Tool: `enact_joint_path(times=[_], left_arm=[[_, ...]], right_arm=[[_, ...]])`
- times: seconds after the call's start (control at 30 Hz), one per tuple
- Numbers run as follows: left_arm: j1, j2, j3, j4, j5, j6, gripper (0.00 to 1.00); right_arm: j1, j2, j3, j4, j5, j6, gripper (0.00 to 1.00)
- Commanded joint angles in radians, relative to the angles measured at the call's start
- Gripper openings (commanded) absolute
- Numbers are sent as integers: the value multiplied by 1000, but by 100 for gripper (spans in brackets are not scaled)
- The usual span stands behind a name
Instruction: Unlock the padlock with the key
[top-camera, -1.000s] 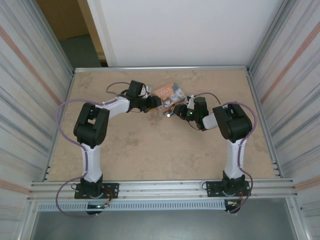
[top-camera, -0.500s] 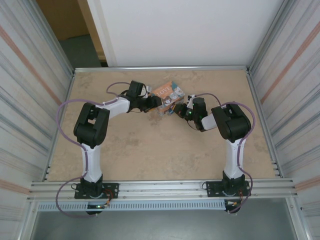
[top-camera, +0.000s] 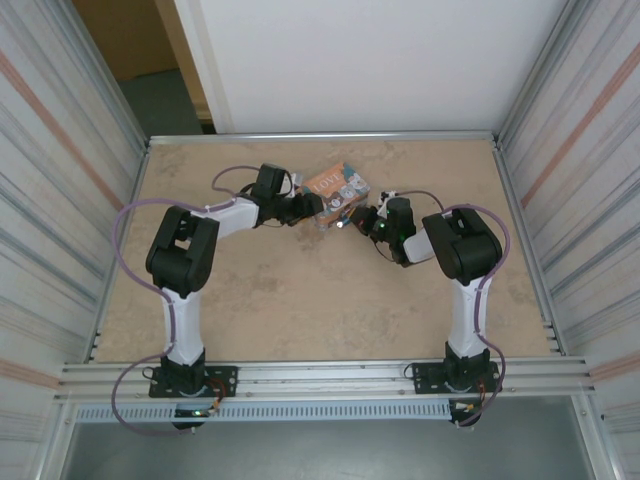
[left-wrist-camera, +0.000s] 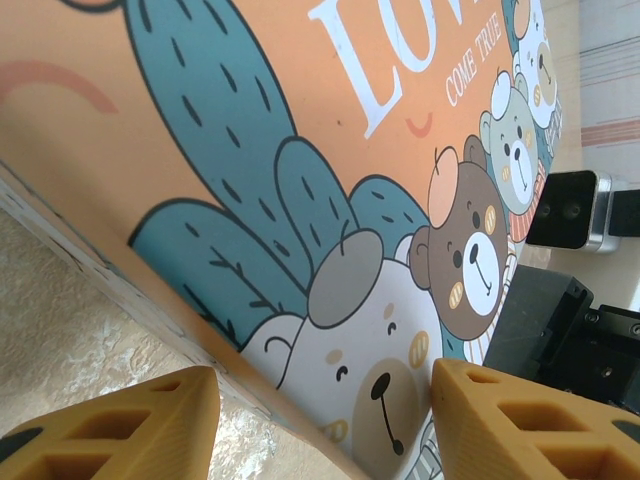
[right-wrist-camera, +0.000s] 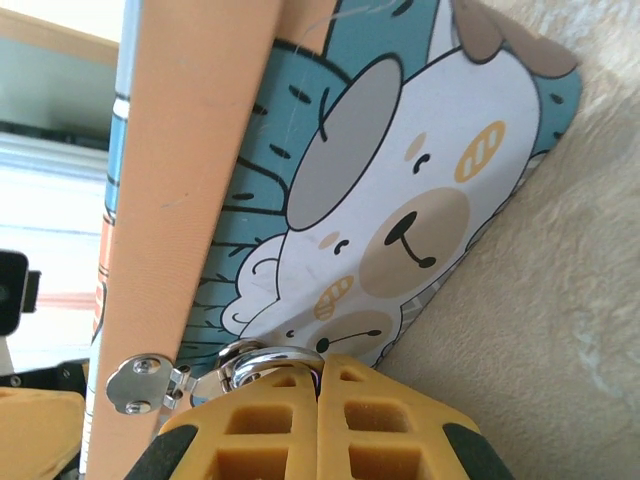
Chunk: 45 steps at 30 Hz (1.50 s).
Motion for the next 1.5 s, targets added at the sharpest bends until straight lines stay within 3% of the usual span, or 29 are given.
enact_joint_path(times=[0.0, 0.93, 1.47], left_arm=[[-9, 15, -55, -126, -37, 15, 57], [-7, -47, -38, -114, -6, 14, 61], [22, -334, -176, -140, -115, 115, 62]], right_arm=[[-11, -11, -13, 19, 60, 61, 0], [-64, -119, -128, -9, 137, 64, 0], [-72, -352, -194, -228, 125, -107, 0]])
